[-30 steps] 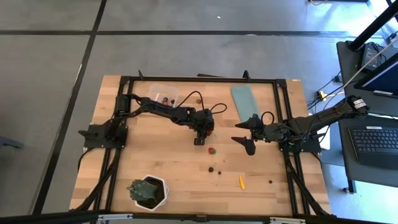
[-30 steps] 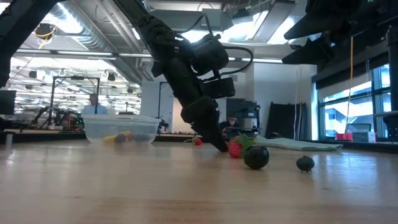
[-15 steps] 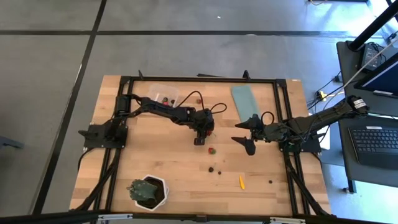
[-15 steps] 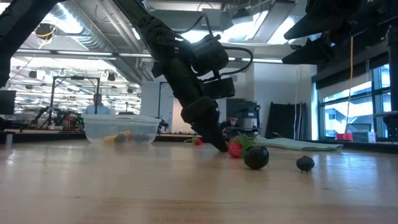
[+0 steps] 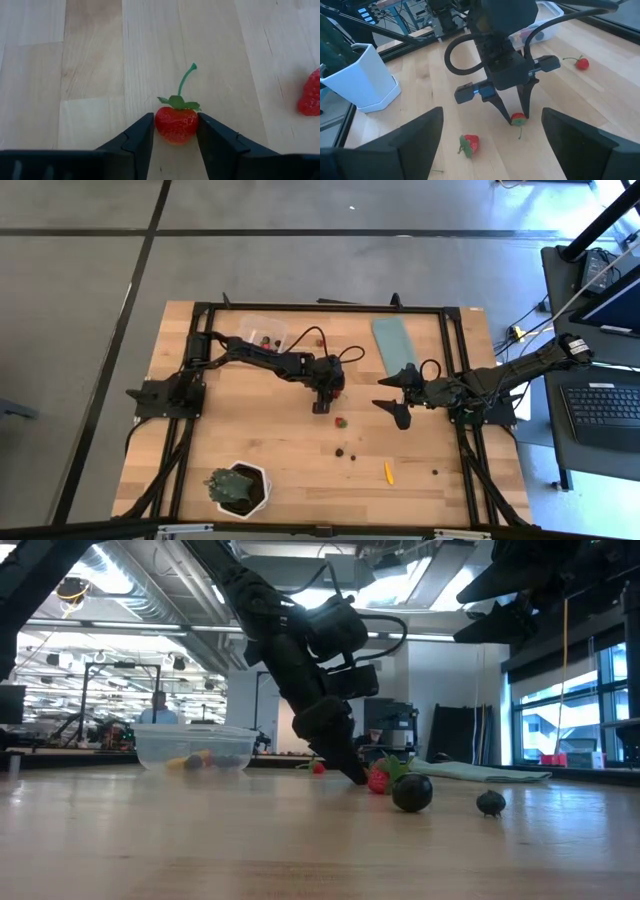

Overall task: Pick and placing Produce into tupperware
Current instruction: Put the red strawberry into the transparent bin

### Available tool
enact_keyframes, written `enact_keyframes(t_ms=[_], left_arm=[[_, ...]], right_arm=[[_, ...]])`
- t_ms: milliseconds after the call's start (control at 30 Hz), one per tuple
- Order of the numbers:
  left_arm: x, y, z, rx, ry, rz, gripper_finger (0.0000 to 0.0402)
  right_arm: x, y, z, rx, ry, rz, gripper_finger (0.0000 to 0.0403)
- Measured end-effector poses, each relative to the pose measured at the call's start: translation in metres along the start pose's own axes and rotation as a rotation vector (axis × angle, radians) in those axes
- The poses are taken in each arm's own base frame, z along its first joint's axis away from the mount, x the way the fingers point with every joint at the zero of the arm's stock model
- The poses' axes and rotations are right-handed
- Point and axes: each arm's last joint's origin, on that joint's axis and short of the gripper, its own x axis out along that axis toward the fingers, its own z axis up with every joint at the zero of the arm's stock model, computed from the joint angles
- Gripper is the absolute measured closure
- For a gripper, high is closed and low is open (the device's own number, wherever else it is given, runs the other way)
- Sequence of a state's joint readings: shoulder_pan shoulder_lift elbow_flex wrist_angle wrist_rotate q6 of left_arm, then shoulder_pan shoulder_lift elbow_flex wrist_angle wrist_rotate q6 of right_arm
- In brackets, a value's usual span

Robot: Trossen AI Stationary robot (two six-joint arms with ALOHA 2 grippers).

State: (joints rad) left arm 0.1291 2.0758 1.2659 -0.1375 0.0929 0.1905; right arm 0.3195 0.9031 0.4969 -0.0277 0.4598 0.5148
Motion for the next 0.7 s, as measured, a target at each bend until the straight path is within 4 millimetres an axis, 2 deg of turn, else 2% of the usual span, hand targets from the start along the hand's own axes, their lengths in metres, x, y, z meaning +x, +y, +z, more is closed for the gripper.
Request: enact_keyframes(t_ms=[400, 700], left_arm=[[0.0008, -0.0001, 0.0015, 0.005, -0.020, 0.000, 0.0276], [0.0008, -0.0003, 0.0019, 0.006, -0.023, 0.000, 0.0260]], right_arm=[[0.0000, 0.0000, 0.0000, -0.003, 0.000, 0.000, 0.0064], [0.0000, -0.0001, 0.0000, -0.003, 0.000, 0.000, 0.0064]])
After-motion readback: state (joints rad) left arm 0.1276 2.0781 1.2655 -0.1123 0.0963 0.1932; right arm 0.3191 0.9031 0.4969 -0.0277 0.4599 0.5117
